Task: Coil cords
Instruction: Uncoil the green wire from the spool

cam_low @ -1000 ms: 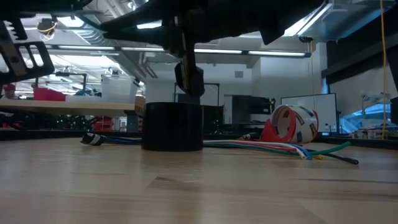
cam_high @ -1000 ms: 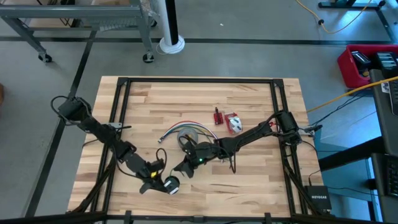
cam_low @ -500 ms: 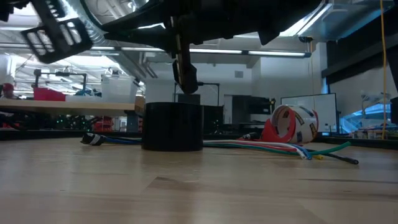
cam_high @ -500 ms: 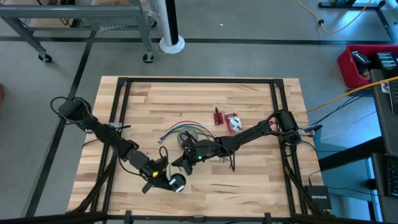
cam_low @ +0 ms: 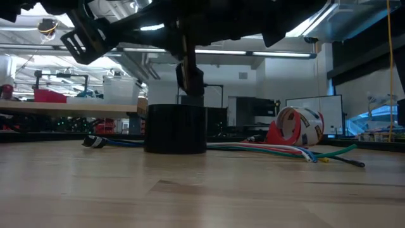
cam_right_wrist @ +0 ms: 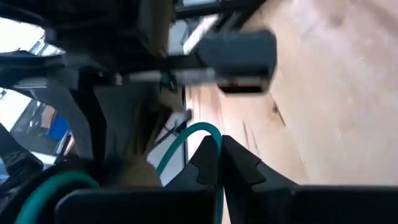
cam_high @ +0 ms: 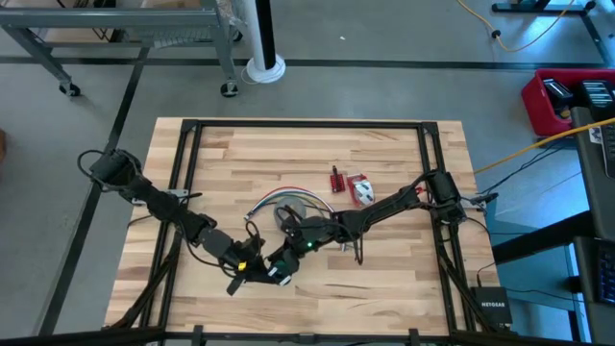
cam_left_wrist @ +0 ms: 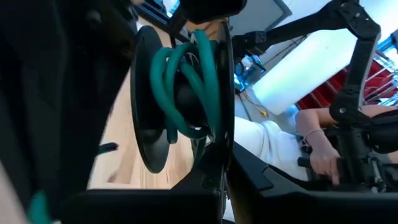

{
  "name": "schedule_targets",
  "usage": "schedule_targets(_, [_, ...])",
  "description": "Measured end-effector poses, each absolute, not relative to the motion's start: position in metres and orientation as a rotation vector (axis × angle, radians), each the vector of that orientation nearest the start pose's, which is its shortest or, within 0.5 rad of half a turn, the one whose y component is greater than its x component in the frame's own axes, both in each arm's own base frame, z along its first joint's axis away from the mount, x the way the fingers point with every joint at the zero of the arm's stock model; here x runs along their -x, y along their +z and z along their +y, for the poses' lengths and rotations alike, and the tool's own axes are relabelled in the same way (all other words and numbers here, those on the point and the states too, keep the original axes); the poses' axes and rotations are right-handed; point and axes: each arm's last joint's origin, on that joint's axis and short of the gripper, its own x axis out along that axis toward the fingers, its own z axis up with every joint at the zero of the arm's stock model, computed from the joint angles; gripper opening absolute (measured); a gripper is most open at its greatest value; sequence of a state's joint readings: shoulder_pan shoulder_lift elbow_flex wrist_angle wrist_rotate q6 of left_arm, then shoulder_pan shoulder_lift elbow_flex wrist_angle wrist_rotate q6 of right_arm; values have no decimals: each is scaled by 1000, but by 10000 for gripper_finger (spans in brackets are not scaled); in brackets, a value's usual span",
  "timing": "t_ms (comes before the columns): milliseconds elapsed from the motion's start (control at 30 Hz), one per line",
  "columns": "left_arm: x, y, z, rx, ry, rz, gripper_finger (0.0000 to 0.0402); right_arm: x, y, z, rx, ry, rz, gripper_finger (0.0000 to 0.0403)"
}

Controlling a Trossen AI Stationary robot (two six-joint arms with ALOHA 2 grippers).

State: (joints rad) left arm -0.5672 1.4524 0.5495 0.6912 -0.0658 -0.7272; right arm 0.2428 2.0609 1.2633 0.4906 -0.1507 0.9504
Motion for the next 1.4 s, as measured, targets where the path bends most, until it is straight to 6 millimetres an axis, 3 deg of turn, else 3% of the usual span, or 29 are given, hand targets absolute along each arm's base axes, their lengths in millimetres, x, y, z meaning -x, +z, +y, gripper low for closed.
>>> schedule_targets(367, [-220, 213, -140, 597, -333, 383, 0, -421, 160, 141, -905, 225, 674, 7])
schedule_targets(700, [-190, 217, -130, 601, -245, 576, 0, -410, 154, 161, -941, 215, 779, 7])
schedule_targets(967, [-166, 215, -134, 695, -274, 772, 0, -411, 159, 150, -934, 158, 773, 7])
schedule_targets(1167, [-157, 215, -143, 777, -343, 867, 0, -412, 175, 133, -873, 105, 706, 7])
schedule_targets(1400, [-155, 224, -153, 799, -459, 802, 0, -418, 195, 98, -812, -35, 555, 7])
